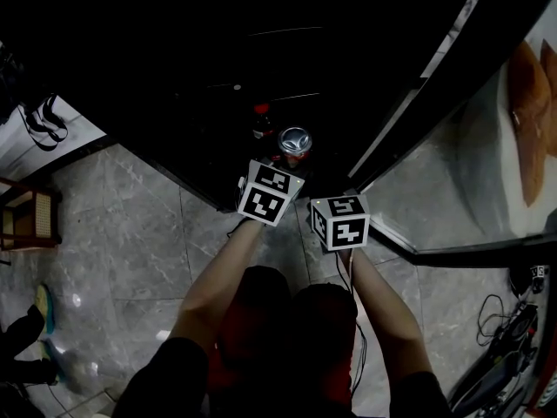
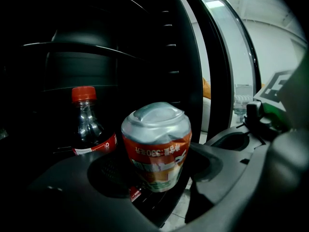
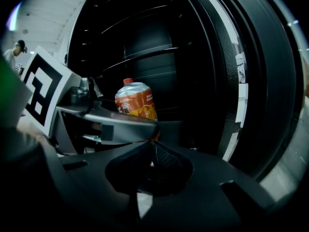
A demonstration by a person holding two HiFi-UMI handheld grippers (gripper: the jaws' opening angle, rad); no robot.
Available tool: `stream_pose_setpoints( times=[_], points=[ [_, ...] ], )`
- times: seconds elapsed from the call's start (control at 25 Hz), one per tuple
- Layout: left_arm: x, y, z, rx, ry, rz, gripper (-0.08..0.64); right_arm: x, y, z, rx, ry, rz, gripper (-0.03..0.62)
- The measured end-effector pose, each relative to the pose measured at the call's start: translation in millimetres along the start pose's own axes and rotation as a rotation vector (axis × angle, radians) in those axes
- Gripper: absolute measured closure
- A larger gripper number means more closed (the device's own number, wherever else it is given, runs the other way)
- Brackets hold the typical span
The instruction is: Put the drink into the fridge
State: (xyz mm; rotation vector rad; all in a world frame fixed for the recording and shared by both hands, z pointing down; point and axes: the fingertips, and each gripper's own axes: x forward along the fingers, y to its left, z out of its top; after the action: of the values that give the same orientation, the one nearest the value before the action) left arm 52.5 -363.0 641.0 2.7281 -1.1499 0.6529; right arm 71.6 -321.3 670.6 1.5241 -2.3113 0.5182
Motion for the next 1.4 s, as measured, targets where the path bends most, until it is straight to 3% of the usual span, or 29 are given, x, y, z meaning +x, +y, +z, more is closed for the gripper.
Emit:
stream_pose_setpoints(
  times=[1.12,1.4],
  points=[
    [51,9,8,-0.060,-0.002,0.007,0.222,17,-10,-16,0.018,0.065,-0.011,0.574],
    [61,9,13,-0.042,-0.004,0.024,0.222,18,-11,-17,0.024,0.064,-0.004,0.574]
  ],
)
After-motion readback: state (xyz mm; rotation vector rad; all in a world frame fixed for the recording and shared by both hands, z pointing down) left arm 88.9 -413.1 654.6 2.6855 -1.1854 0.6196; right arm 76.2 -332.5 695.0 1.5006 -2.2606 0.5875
